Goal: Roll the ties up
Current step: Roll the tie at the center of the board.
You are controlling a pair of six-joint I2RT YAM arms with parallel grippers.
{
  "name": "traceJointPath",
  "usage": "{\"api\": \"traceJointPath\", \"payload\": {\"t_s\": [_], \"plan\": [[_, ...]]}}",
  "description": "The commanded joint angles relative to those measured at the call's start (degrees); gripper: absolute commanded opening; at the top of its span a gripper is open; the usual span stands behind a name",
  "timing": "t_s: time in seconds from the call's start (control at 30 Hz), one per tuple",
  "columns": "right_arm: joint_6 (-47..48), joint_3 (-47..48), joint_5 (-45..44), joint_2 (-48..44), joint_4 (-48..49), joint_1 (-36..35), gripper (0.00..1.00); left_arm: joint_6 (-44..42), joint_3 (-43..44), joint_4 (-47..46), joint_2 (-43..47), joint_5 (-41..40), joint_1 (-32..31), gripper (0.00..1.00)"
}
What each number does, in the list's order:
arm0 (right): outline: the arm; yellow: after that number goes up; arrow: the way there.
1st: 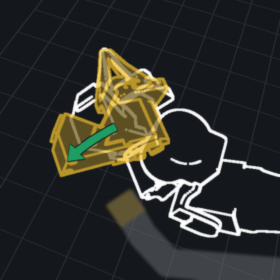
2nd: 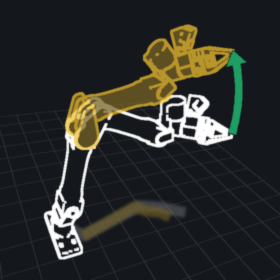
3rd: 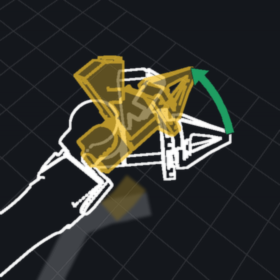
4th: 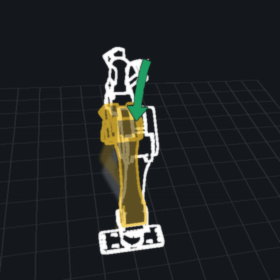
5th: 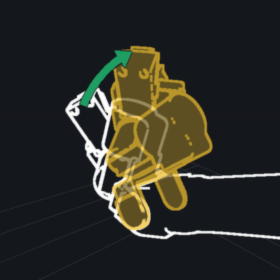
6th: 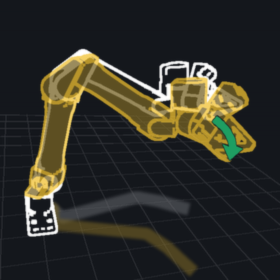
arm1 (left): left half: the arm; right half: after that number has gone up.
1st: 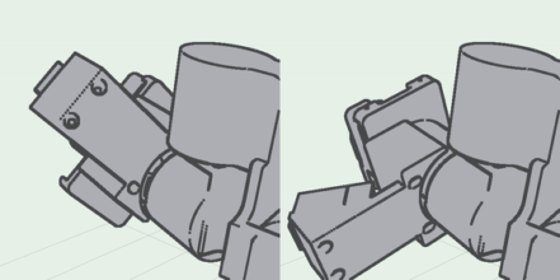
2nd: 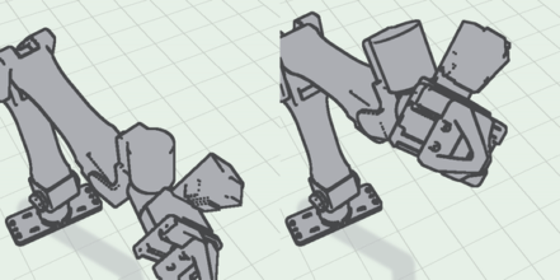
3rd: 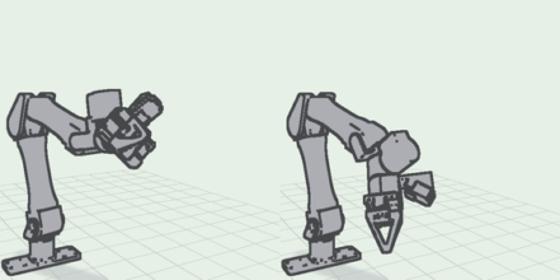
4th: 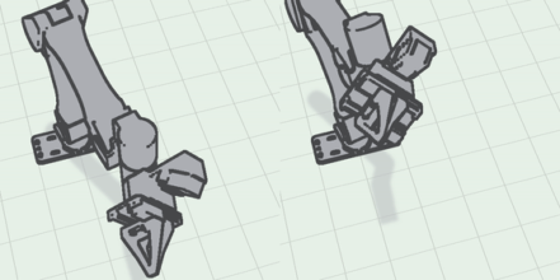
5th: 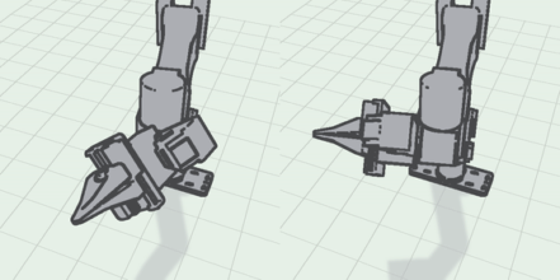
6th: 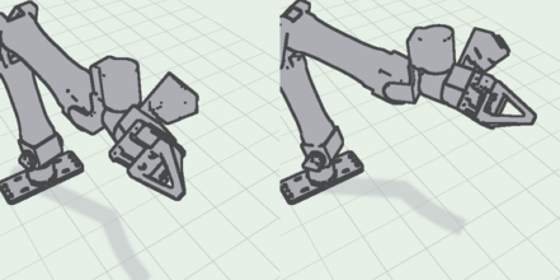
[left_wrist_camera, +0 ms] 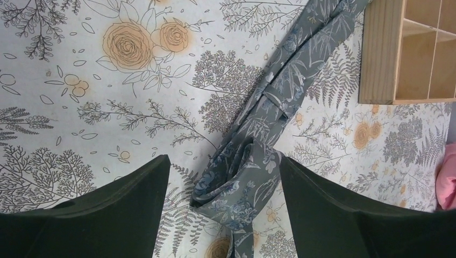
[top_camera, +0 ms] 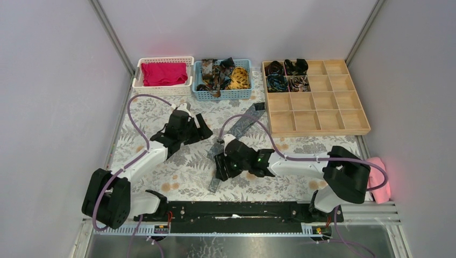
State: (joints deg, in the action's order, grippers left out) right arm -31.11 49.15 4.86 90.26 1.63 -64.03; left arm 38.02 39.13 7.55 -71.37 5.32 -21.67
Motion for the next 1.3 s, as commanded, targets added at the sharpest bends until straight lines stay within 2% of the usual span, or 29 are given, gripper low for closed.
{"api": "traceJointPath", "payload": {"t_s": [0.0,0.1,0.17,0.43,0.63,0.77,0.93,1.13,1.27], "plan": [[2.0,5.0,-13.5,-6.3,-5.7,-0.2,0.65,-0.2,-0.6,0.2,1.3,-1.3,0.5,0.82],[2.6,7.2,-21.3,-7.6,-9.5,0.2,0.67,-0.2,-0.2,0.8,2.2,-1.7,0.5,0.83],[2.8,8.3,-22.9,-7.3,-11.0,1.6,0.67,-0.2,-0.1,1.0,2.6,-2.1,0.5,0.84],[4.8,8.5,-20.4,-1.0,-6.4,9.5,0.64,-0.7,0.1,1.7,3.6,-2.4,0.5,0.84],[4.7,9.2,-14.5,3.0,-0.4,13.2,0.61,-1.1,0.4,1.3,3.3,-2.2,0.5,0.84],[5.5,10.9,-11.0,5.4,1.5,14.0,0.63,-1.1,0.0,0.8,2.9,-2.1,0.6,0.84],[6.8,13.8,-6.5,9.0,1.9,14.1,0.69,-1.0,-0.3,0.3,2.8,-2.1,0.6,0.84],[7.6,18.1,-2.8,15.1,0.7,14.0,0.7,-1.3,-0.3,0.4,2.6,-2.2,0.6,0.84],[8.1,19.9,-0.8,17.7,-0.7,14.0,0.67,-1.3,-0.5,0.5,2.8,-2.3,0.7,0.84]]}}
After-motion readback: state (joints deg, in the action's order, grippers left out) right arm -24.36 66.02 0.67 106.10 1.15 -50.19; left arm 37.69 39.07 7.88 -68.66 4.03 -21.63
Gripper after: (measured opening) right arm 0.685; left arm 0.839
